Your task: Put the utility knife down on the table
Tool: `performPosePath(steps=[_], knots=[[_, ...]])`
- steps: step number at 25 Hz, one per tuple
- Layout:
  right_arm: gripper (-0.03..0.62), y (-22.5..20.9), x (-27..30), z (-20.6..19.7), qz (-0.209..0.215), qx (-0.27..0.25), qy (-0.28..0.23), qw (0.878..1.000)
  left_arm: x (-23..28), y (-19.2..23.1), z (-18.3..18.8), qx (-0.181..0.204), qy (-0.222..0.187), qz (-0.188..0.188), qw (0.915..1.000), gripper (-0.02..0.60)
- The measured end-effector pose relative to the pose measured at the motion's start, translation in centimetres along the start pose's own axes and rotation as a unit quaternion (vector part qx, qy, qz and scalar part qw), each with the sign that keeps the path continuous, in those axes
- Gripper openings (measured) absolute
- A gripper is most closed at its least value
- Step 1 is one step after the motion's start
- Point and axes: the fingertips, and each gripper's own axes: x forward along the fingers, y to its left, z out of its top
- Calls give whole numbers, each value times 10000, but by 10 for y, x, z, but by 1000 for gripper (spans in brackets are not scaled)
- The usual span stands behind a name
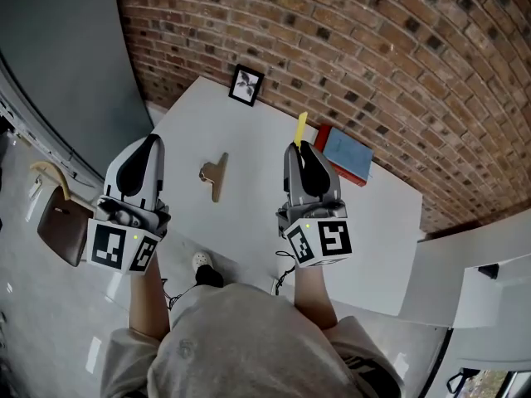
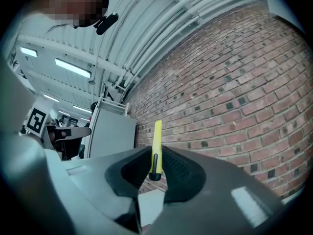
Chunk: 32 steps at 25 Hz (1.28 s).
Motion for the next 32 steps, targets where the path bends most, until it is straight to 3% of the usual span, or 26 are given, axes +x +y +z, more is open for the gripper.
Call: performPosePath(steps=[12,21,32], knots=[[74,-4,53,-35,-416,18,272,9988,49,50,-29,-195,97,-396,9990,5],[74,-9,75,-94,-683,236,976,9926,76,72,-57,-386,264,-667,9967,5],[74,-17,76,-177,-1002,728,1860,9747,89,91,-83,-522,480,-784,9944,5]])
